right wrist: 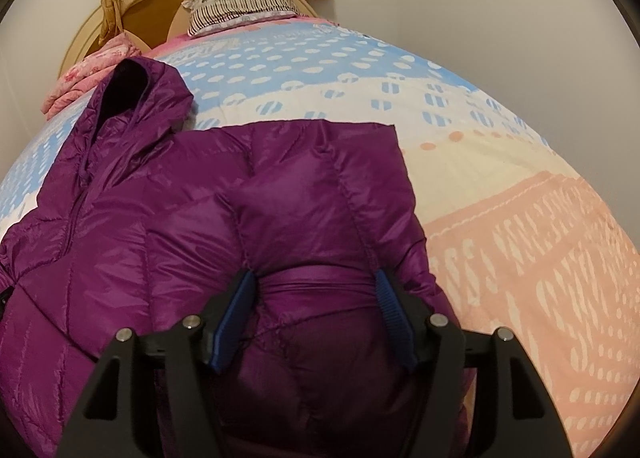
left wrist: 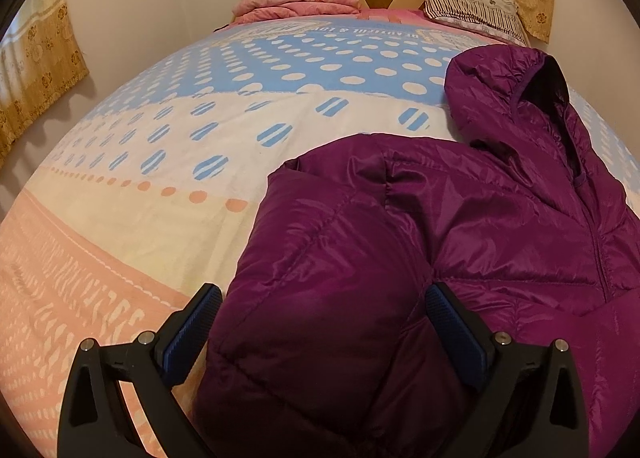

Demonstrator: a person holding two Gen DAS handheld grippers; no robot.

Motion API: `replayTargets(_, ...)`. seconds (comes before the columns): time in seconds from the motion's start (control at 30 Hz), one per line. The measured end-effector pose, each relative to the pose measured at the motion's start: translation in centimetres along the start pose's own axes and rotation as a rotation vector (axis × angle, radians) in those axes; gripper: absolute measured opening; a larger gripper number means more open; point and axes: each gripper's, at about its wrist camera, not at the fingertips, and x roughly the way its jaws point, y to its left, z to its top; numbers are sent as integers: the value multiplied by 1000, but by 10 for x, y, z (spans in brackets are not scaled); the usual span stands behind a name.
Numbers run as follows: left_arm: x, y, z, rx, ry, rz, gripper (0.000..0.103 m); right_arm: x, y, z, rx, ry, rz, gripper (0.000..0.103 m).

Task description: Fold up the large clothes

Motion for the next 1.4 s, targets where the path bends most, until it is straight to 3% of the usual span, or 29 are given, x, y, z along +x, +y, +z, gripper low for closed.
replayTargets(0.17,-12,8,11,31,23,-23,102,0,1,6,-27,42,34,72)
replayTargets(0.27,-34,9,36,40,-64,-87,102,-8,4,23,-68,75,93,74)
replayTargets(0.33,-35,-4,61,85,-87,-138,102,-17,9,46,-90,26,119,74)
replayTargets(0.5,0,-33,117,141,-75,-151,102,-1,28,110,-139,-34,234,78)
replayTargets(0.73,57,-51,181,87,-41,-186,102,51,65,175,-199,-66,254,78)
replayTargets(0.93,95,-71,204,69,-21,-255,102,92,90,207,-208,-75,275,78)
replayTargets(1.07,119,-85,208,90,3,-312,101,123,107,216,-213,-27,321,78)
replayTargets(1.13,129,-91,206,98,26,-353,91,143,116,216,-226,32,341,76)
replayTargets(1.17,135,-96,204,109,48,-374,76,153,118,212,-230,61,347,70)
replayTargets(1.2,139,-103,201,150,57,-367,70,163,120,209,-235,97,351,57)
replayTargets(1.23,135,-108,200,186,27,-359,63,174,123,204,-249,149,360,36)
replayTargets(1.27,132,-113,200,216,24,-402,28,174,122,202,-259,140,351,33)
replayTargets(1.3,131,-116,199,236,38,-440,2,171,123,201,-274,119,351,19)
replayTargets(1.33,127,-120,200,252,50,-458,2,168,123,200,-280,123,364,12)
replayTargets(1.4,113,-119,201,262,7,-454,2,153,124,198,-306,85,343,9)
